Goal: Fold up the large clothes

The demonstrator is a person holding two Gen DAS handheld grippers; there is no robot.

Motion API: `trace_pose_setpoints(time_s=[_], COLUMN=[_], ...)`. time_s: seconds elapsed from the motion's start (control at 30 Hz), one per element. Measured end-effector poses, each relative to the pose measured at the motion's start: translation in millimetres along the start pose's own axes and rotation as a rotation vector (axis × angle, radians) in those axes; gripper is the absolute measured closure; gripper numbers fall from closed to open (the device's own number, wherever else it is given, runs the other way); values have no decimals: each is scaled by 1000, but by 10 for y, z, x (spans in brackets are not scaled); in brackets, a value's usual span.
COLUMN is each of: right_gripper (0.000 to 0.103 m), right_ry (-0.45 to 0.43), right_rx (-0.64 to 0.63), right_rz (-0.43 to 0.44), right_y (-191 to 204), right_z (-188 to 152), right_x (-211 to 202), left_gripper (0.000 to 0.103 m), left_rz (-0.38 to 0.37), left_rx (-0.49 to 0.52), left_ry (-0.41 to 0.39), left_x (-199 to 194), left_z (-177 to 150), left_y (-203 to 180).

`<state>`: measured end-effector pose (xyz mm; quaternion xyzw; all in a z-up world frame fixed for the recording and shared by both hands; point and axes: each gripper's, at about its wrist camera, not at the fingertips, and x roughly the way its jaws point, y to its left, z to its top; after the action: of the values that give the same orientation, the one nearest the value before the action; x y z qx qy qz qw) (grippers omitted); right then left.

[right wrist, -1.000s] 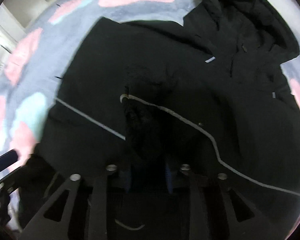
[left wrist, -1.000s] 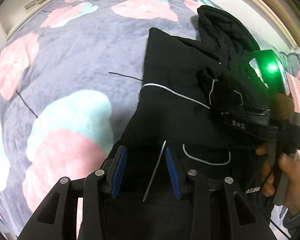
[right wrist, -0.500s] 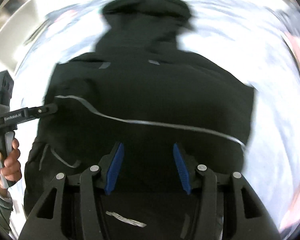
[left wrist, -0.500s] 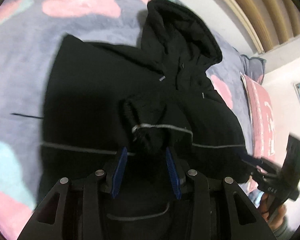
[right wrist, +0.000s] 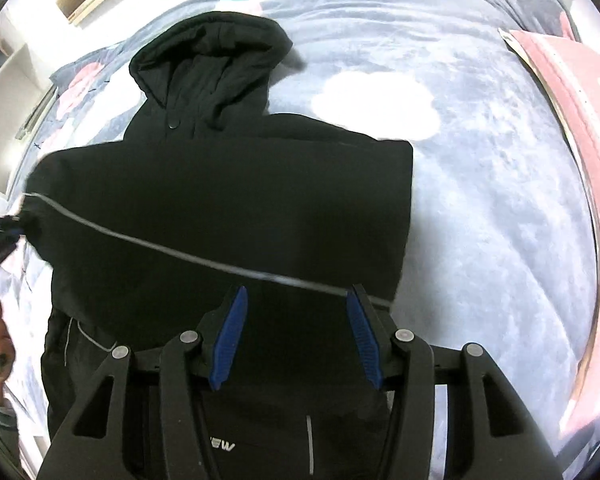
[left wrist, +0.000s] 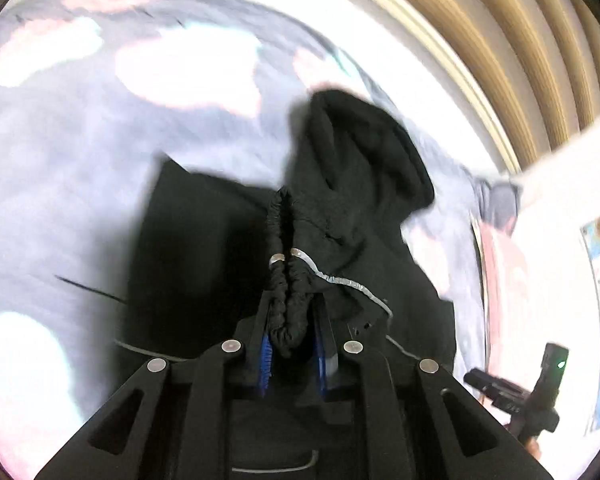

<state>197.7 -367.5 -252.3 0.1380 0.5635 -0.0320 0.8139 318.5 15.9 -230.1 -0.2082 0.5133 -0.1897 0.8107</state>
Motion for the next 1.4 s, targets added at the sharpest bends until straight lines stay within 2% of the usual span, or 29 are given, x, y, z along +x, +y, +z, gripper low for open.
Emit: trace_pose_setpoints(time_s=[0.07,0.13,0.17,0.2,0.23,0.3,0.4,0.5,0.53,0.6,0.7,0.73,0.83,0.9,0.93,1.0,1.07,1.13,1.17,1.23,1.27,1.4], right_gripper=[49,46,39,36,28,25,21,20,21,21,21,21,21,21,21,21,21,22,22,22,22,22], right_ry=[19,45,58,66,71,80,79,91,94,76,-3,-17,-20,-11,-7,19,49,61,66,76,82,121], right_rx=[-3,-3,-7,-22,-39,-86,-108,-98,-95,-66,-29,-38,-74,-95,-99,-79,-45,-57,-78,-144,-167,-153], right_rz=[11,16,-15,-52,-81,-157,-187,-167,-158,-139,-3,3,5,6,-12,-43,-28,-63,-78,-108,-118,-110], right_y=[67,138,182,228,269,353,379,333,317,285,261,278,387,451,505,556,559,552,585,649,673,678], right_z=[32,56,64,71,70,67,83,117,124,130,97,79,-8,-87,-114,-157,-190,-243,-265,-322,-328,-179], right_x=[148,360,490,610,693,858,953,944,917,766,309,221,125,184,252,351,483,601,643,728,750,701], left_gripper=[86,86,86,85,83,82,81,80,74,71,69,69,65,58,52,49,49,49,49,50,50,55], left_rz=[43,91,106,128,143,137,142,99,82,62,48,33,64,24,-19,-43,32,205,252,276,245,252], left_rx=[-26,-67,-85,-87,-85,-76,-64,-52,-56,-54,-84,-93,-13,35,63,114,206,307,316,234,194,218], left_ry=[9,58,116,152,183,183,176,185,181,138,72,56,25,34,52,93,139,131,144,207,198,216], left_x=[-19,127,280,390,520,612,568,396,344,90,-314,-434,-594,-509,-385,-162,186,497,638,895,910,778], left_z=[45,9,-43,-88,-159,-245,-248,-188,-164,-140,-112,-95,-40,-42,-67,-134,-248,-352,-385,-409,-408,-330], left_y=[209,433,562,640,701,728,670,655,674,684,838,856,657,421,235,-3,-250,-372,-336,-61,50,-47])
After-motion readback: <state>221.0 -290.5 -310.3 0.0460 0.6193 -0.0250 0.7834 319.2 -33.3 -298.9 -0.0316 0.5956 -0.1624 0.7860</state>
